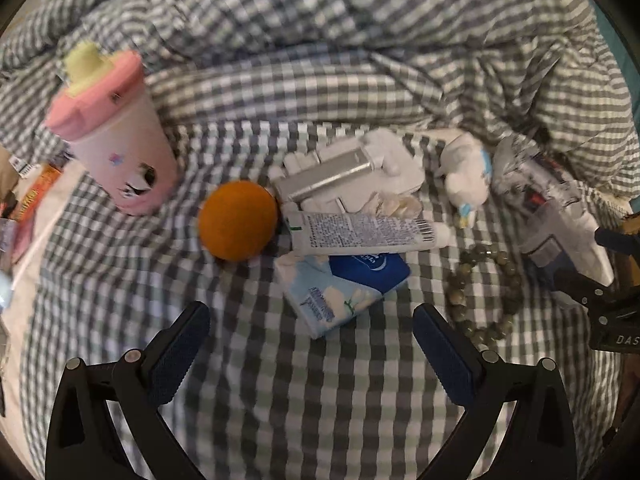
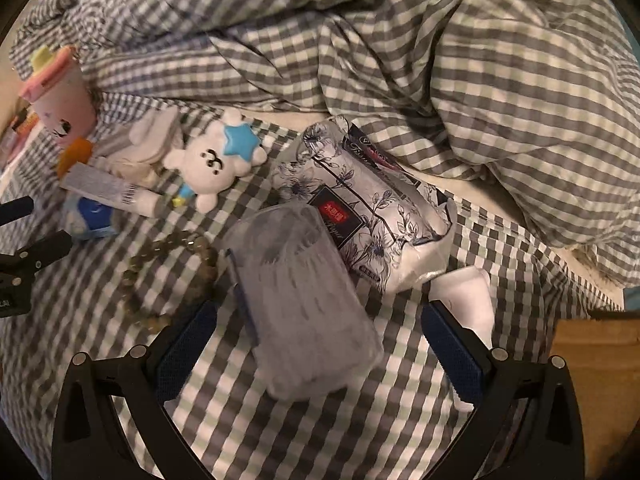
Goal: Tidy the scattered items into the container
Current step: 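Grasp the blue Vinda tissue pack with the left tool while the right grasps the clear swab canister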
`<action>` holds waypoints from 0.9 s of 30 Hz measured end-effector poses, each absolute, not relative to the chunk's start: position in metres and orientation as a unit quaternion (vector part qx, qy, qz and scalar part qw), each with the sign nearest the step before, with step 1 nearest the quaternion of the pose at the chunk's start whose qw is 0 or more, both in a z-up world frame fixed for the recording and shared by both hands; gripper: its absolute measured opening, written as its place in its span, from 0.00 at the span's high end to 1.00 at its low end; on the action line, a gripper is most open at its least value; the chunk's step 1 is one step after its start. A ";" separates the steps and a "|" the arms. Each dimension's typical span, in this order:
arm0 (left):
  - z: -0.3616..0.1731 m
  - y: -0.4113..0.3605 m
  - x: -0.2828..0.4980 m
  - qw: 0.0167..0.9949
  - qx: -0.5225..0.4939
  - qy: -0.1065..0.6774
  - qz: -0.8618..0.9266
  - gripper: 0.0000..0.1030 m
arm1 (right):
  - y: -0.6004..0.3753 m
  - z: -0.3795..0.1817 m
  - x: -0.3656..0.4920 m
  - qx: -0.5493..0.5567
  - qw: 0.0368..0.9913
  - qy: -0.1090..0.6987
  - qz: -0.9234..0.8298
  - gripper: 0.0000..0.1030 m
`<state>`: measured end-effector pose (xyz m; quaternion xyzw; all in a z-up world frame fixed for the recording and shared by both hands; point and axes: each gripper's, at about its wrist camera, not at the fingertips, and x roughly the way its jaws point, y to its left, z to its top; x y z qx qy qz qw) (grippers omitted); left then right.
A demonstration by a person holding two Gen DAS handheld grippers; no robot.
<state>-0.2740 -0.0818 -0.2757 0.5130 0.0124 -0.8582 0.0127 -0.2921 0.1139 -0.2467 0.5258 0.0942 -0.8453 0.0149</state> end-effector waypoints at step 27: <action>-0.313 -0.051 -0.309 0.039 0.505 0.027 -0.862 0.14 | 0.107 -0.270 -0.313 0.540 0.030 0.096 -0.836 0.28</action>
